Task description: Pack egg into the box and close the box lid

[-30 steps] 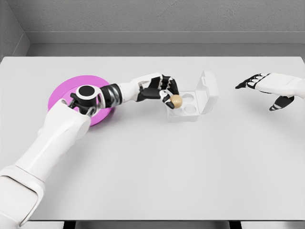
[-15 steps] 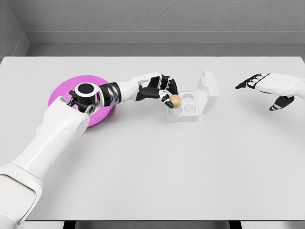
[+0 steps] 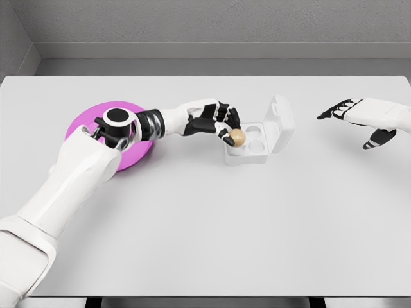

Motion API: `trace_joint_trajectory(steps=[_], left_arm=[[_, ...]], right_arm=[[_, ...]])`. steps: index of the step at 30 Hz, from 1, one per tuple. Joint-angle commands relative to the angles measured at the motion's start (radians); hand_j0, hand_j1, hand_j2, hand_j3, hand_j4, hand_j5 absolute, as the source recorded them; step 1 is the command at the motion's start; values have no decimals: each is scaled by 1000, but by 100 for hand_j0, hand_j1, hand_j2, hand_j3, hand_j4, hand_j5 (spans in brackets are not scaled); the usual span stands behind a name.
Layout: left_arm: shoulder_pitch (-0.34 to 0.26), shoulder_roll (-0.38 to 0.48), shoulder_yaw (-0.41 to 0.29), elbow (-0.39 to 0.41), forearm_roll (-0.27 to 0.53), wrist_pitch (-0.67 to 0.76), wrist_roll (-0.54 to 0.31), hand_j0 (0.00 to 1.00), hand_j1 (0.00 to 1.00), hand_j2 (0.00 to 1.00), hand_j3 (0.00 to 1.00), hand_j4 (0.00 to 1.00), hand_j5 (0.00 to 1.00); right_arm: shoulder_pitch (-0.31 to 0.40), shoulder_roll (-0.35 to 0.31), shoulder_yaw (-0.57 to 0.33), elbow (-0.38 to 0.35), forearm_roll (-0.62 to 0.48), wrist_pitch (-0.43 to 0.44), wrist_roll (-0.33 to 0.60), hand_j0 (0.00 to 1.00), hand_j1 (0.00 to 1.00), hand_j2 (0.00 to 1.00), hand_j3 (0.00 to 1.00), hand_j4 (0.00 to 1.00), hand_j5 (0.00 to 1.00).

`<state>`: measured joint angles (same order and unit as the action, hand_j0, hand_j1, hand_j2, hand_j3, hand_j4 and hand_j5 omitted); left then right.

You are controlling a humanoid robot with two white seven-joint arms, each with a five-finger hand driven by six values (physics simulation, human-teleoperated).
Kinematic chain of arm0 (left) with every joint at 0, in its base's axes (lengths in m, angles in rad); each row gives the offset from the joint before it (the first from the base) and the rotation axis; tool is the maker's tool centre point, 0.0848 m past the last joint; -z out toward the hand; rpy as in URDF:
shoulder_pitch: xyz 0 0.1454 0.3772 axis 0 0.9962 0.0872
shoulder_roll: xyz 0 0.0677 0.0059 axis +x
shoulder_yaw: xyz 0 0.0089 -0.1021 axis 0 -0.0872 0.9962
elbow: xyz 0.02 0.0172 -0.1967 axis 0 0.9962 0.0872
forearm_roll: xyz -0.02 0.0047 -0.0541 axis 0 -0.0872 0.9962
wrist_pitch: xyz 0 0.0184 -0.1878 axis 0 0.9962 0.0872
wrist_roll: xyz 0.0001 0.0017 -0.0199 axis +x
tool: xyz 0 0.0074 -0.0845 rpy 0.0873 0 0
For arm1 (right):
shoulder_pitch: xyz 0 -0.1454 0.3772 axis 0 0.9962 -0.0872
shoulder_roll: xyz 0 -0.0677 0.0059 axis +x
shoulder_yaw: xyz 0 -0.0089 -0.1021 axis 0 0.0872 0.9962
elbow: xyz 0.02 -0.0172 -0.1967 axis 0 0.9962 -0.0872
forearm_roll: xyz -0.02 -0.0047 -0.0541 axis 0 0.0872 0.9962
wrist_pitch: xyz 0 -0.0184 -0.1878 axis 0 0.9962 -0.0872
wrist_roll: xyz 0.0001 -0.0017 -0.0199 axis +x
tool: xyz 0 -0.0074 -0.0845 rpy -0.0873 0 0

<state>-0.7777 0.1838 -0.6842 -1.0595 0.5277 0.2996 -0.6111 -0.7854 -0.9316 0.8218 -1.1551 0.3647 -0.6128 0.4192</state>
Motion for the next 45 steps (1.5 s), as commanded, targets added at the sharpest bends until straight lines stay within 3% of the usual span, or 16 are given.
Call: trace_joint_trajectory(steps=[1,8,15,45], left_arm=[[0,0,0,7,5,3,0,29,29,29,29,29,29],[-2,-1,2,7,-3,7,0,30,30,30,30,30,30],[2,0,0,-2,-6,7,0,55,55,55,55,55,55],[5,32,0,-50,-6,7,0,74,74,74,74,74,74]], right_arm=[[0,-1,-1,0,-6,2,0,100,100,100,100,100,100],[0,-1,-1,0,-6,2,0,100,100,100,100,100,100],[-2,-3,-1,0,-4,2,0,100,100,100,100,100,100],[-2,-1,-1,-1,-6,2,0,100,100,100,100,100,100]])
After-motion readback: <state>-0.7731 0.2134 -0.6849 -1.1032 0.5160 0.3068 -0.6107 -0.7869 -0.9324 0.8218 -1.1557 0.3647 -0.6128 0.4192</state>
